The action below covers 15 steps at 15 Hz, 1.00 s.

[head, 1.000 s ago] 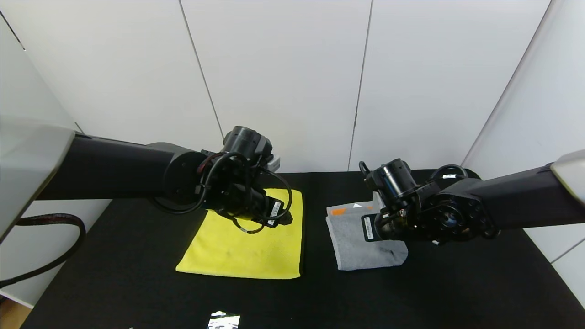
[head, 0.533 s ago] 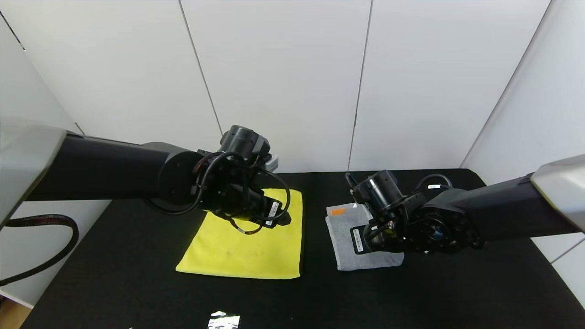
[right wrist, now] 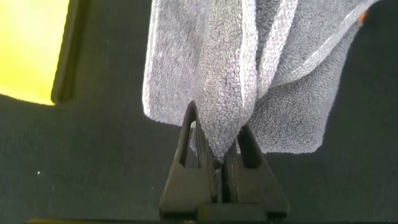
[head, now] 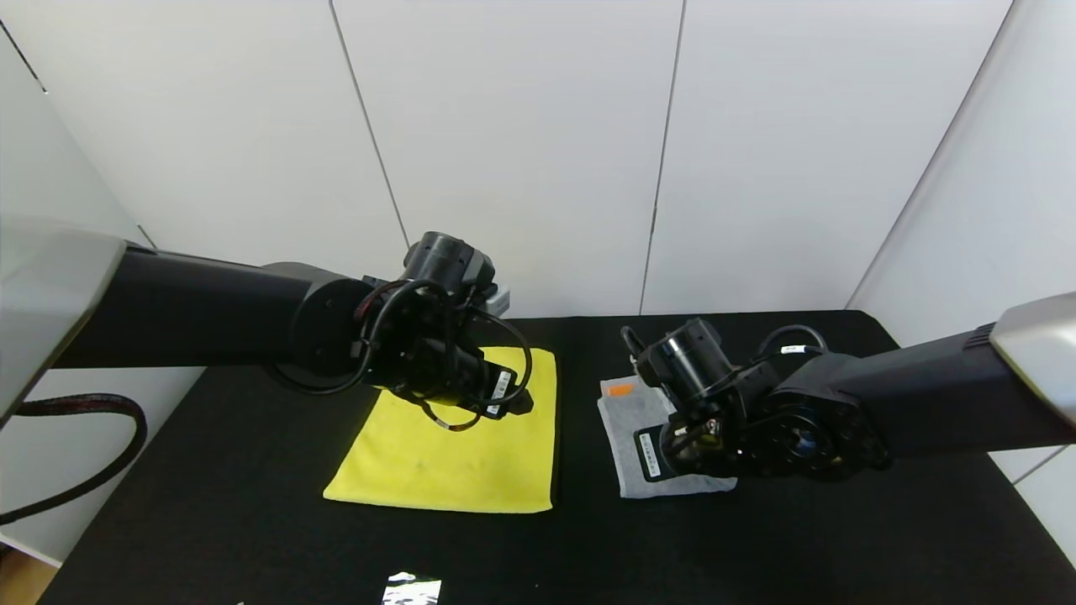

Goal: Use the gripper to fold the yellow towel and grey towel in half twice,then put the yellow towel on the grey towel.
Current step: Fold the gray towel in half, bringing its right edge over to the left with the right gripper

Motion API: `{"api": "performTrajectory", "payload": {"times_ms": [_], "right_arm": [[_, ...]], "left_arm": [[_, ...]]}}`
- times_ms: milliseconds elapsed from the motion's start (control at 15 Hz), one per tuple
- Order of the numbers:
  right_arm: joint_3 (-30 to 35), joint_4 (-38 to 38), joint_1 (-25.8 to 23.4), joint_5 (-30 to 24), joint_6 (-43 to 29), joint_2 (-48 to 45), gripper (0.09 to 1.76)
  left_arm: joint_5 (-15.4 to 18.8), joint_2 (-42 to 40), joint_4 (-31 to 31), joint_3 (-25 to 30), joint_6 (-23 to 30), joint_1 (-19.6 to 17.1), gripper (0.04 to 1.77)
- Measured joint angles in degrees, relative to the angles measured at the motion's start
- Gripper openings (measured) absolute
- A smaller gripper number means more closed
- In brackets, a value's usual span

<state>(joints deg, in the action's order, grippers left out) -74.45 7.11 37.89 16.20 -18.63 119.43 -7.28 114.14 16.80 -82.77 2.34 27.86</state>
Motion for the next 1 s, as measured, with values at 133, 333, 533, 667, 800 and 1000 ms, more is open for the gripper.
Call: {"api": "performTrajectory", "payload": {"times_ms": [133,333,533,667,800,1000], "right_arm": [[0.1,0.0,0.4,-0.4,0.0,0.5,0.19],[0.3,-0.1,0.5,-0.5,-0.1,1.7,0.44],[0.4,-0.1,0.6,-0.6,-0.2,2.0,0.85],[0.4,0.0,0.9,-1.6,-0.3,1.6,1.04],[0.5,0.0,1.2,-3.7,-0.3,0.6,1.19],[0.8,-0.2,1.6,-4.7,-0.4,-0.8,1.36]], "left_arm": [[0.0,0.0,0.0,0.0,0.1,0.0,1.72],[0.0,0.0,0.1,0.0,0.2,0.0,1.72],[0.0,0.0,0.1,0.0,0.0,0.0,1.72],[0.0,-0.1,0.1,0.0,0.0,0.0,1.72],[0.1,-0.1,0.0,0.0,0.0,0.0,1.72],[0.1,-0.1,0.1,0.0,0.1,0.0,1.72]]}}
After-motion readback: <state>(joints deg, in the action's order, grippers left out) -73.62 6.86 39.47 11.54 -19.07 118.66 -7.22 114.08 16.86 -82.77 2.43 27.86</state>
